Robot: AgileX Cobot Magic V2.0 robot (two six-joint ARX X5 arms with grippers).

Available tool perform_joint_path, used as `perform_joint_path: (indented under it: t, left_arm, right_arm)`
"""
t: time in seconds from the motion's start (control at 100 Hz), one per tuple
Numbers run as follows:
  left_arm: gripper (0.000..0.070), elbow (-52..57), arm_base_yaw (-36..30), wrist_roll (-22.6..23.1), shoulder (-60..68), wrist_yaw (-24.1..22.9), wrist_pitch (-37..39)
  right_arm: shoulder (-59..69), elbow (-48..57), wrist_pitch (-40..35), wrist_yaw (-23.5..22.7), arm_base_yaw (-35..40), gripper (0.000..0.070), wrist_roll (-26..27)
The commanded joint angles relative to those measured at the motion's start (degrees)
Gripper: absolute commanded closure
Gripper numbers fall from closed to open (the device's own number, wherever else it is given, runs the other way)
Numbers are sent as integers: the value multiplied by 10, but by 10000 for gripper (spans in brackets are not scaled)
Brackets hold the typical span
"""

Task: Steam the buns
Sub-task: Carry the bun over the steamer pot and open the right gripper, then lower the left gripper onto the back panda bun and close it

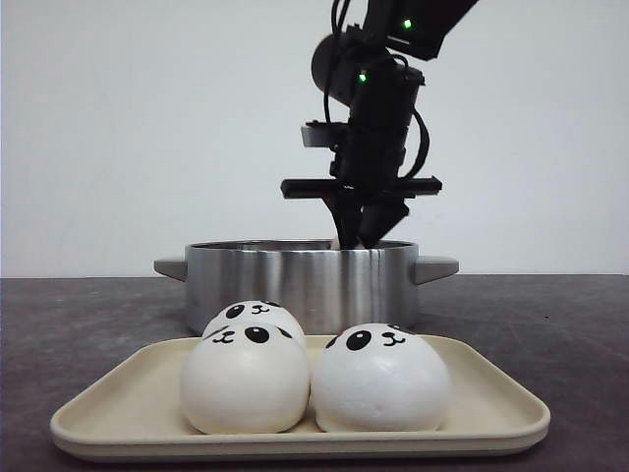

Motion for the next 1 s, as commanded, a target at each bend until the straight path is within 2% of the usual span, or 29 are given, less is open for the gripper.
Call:
perform_joint_path:
  t: [0.0, 0.04, 0.08, 0.36, 0.38, 0.41, 0.51, 0.54, 0.81, 0.99]
  left_arm:
    - [144, 7, -3, 8, 3, -3, 3]
    - [144, 7, -3, 7, 3, -3, 0]
    - [144, 7, -3, 7, 3, -3, -5]
    - [145, 7, -3, -3, 3, -3, -11]
    - [146, 7, -3, -9, 3, -3, -12]
    - [147, 7, -3, -16, 3, -3, -13]
    - [149, 7, -3, -26, 9, -3, -24]
    - [149, 7, -3, -28, 12, -3, -30]
    - [147, 7, -16, -53, 108, -3, -76]
    - [147, 7, -57, -77, 216, -23, -81]
  right_arm:
    - [14, 13, 9, 0, 0, 345, -5]
    - [14, 13, 9, 0, -3, 249, -4]
    - [14, 13, 8, -2, -4, 215, -4]
    - [5, 31, -17, 0, -7, 220, -4]
    - [1, 34, -23, 0, -7, 235, -3]
    - [-5, 40, -30, 0, -7, 297, -4]
    - [-38, 61, -60, 0, -5, 631, -5]
    - [-51, 65, -68, 0, -3, 700, -6]
    - [-256, 67, -110, 9, 42, 700, -21]
    - [-408, 67, -160, 63, 111, 700, -37]
